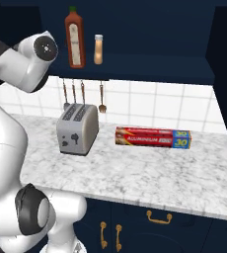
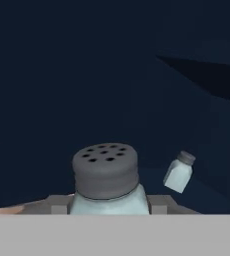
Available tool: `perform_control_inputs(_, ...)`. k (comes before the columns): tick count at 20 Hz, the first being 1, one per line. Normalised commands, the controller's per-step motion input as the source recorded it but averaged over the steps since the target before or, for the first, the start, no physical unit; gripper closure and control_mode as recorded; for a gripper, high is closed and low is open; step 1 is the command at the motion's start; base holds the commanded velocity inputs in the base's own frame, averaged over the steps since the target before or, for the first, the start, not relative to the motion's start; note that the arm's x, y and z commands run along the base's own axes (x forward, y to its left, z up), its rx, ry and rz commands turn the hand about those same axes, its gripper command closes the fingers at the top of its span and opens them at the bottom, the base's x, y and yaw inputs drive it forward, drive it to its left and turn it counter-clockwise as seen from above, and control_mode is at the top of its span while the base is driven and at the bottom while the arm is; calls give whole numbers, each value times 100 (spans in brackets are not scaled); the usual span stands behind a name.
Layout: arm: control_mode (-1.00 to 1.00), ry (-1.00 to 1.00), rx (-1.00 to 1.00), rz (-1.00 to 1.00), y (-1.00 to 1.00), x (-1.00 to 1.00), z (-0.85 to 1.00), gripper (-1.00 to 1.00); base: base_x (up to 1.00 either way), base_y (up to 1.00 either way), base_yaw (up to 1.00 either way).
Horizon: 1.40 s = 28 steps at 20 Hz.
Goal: Put the shaker and condiment bottle from the counter next to their counterparts in the cabinet.
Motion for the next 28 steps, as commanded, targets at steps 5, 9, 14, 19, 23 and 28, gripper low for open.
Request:
perform_control_inputs(5, -100, 0, 7, -20, 0, 4, 0, 100, 0, 0, 0)
perform_control_inputs(9, -100, 0, 9, -14, 0, 11, -1, 100, 0, 0, 0)
perform_control_inputs(14, -100, 0, 5, -14, 1, 23, -2, 100, 0, 0, 0)
perform_control_inputs(19, -100, 9, 4, -9, 0, 45, -2, 100, 0, 0, 0)
perform_control_inputs(23, -100, 11, 3, -4, 0, 44, -1, 100, 0, 0, 0)
perform_control_inputs(28, -100, 2, 0, -5, 0, 31, -10, 100, 0, 0, 0)
